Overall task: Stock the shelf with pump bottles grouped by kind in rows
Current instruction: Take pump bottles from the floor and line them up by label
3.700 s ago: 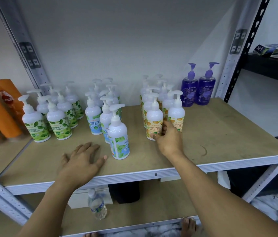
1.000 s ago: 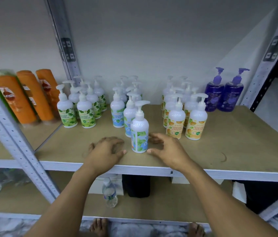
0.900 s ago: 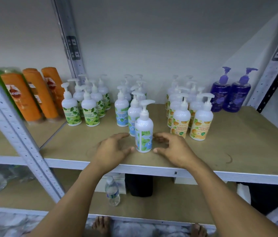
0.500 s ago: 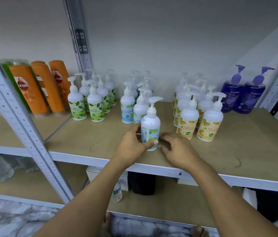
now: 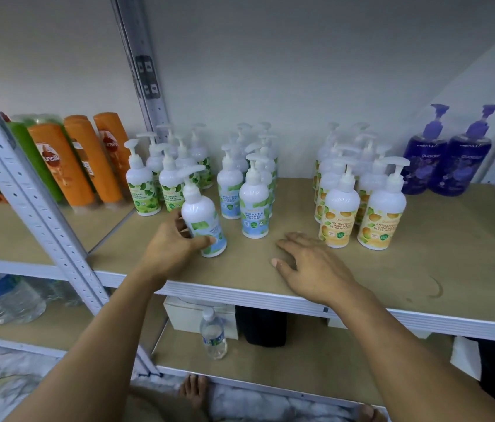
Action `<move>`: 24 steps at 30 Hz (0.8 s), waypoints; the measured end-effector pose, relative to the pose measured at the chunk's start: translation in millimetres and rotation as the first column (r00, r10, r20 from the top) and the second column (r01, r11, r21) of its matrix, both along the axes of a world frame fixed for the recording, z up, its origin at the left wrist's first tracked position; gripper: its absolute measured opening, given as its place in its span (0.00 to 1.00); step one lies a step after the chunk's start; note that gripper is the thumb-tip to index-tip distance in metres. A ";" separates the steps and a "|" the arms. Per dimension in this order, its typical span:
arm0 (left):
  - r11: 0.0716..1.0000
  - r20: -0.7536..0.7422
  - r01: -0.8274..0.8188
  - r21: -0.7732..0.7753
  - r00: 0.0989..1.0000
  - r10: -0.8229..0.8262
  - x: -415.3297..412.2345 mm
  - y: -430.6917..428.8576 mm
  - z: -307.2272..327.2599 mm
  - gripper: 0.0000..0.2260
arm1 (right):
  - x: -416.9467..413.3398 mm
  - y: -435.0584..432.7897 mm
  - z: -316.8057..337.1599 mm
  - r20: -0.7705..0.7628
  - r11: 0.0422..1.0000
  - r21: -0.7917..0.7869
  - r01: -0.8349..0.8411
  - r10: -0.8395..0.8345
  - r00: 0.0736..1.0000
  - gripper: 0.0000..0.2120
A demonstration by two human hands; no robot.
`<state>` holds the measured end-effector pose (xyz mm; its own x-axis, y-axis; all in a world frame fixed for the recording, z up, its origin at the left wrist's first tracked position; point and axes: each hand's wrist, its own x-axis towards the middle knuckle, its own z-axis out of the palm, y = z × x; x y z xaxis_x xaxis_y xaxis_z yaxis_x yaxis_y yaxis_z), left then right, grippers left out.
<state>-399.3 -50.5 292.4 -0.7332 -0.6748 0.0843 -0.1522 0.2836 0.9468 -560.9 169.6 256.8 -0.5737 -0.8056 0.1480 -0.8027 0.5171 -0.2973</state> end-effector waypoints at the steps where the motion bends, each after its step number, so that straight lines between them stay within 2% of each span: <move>1: 1.000 -0.010 -0.004 0.009 1.000 0.004 0.4 -4.1 0.1 0.28 | 0.2 -1.4 0.4 0.004 1.000 0.007 0.000 0.000 1.000 0.27; 4: 1.000 -0.040 0.009 0.012 0.999 -0.009 -2.5 -14.4 -0.9 0.27 | -0.6 -6.2 0.3 0.012 1.000 0.025 0.000 0.000 1.000 0.28; 11: 0.994 -0.012 0.095 -0.056 0.995 -0.096 -20.8 -31.3 -4.9 0.28 | -1.0 -18.2 1.1 0.011 0.999 0.023 0.030 -0.030 0.999 0.28; 16: 0.991 0.012 0.127 -0.048 0.992 -0.126 -25.5 -34.4 -7.1 0.28 | -0.4 -19.2 1.9 0.016 0.999 0.023 0.041 -0.041 0.999 0.27; 20: 0.993 0.048 0.071 -0.099 0.997 -0.066 -23.6 -24.5 -10.7 0.32 | 1.4 -19.6 3.0 0.011 0.999 0.023 0.045 -0.045 0.999 0.27; 24: 0.990 -0.020 -0.049 -0.130 0.999 0.047 -32.3 -10.7 -14.7 0.31 | 2.2 -20.2 3.3 0.003 0.998 0.027 0.050 -0.051 0.999 0.27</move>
<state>-431.6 -61.2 277.7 -0.6981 -0.6915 0.1856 -0.1533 0.3976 0.9046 -558.7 149.4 260.2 -0.6142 -0.7792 0.1249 -0.7744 0.5646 -0.2855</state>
